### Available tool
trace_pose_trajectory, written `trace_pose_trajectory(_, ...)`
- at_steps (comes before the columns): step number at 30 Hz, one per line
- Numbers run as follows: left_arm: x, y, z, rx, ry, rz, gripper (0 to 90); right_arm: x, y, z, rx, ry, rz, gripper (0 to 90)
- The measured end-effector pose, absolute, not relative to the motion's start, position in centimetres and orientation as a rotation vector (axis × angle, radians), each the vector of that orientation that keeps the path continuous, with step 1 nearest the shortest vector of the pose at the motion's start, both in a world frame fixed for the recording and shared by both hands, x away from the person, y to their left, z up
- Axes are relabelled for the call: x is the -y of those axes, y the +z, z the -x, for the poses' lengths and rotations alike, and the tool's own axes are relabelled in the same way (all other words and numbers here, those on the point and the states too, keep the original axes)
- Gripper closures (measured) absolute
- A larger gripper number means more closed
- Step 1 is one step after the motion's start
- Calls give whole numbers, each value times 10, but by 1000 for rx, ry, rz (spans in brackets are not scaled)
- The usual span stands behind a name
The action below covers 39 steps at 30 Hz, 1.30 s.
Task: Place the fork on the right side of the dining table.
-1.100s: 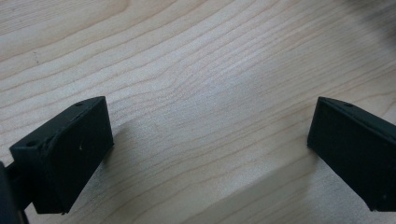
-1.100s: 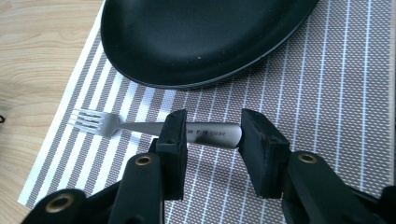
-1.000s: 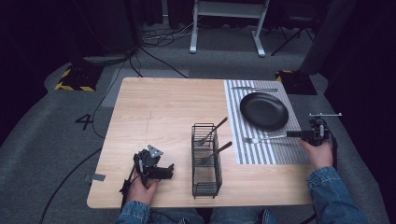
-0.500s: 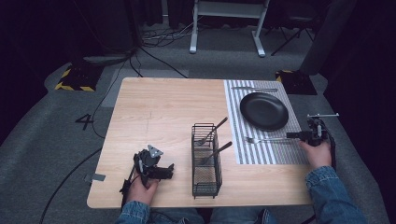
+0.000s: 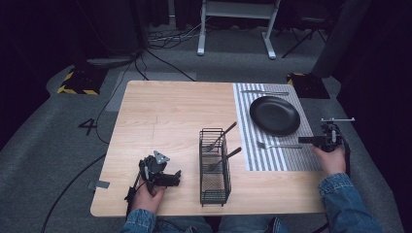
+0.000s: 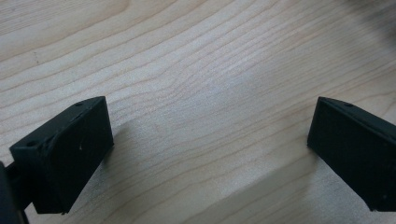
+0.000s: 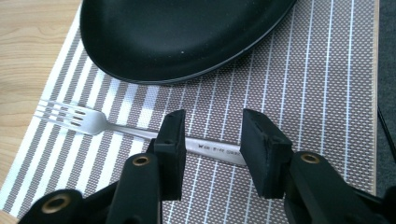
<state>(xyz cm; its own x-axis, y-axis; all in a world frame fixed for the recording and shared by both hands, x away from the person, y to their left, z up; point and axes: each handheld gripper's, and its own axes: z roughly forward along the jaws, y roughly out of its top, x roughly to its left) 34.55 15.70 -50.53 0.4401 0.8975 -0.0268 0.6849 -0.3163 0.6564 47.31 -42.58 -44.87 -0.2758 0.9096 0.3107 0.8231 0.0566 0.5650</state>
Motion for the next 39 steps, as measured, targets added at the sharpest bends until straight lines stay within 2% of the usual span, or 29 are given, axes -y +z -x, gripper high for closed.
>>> trace_pose_trajectory(16,-157,-505,-345,-1325,461,-2096,2,406,-411,-455,-2212,1055,-1612,546)
trace_pose_trajectory(23,-157,-505,-345,-1325,461,-2096,2,388,-392,-443,-2250,1129,-1505,455)
trace_pose_trajectory(26,-157,-505,-345,-1325,461,-2096,2,377,-383,-437,-2298,1179,-1436,372)
trace_pose_trajectory(28,-157,-505,-345,-1325,461,-2096,2,371,-380,-432,-2318,1190,-1402,351)
trace_pose_trajectory(39,-156,-505,-347,-1325,460,-2095,2,353,-365,-406,-2388,1287,-1312,326)
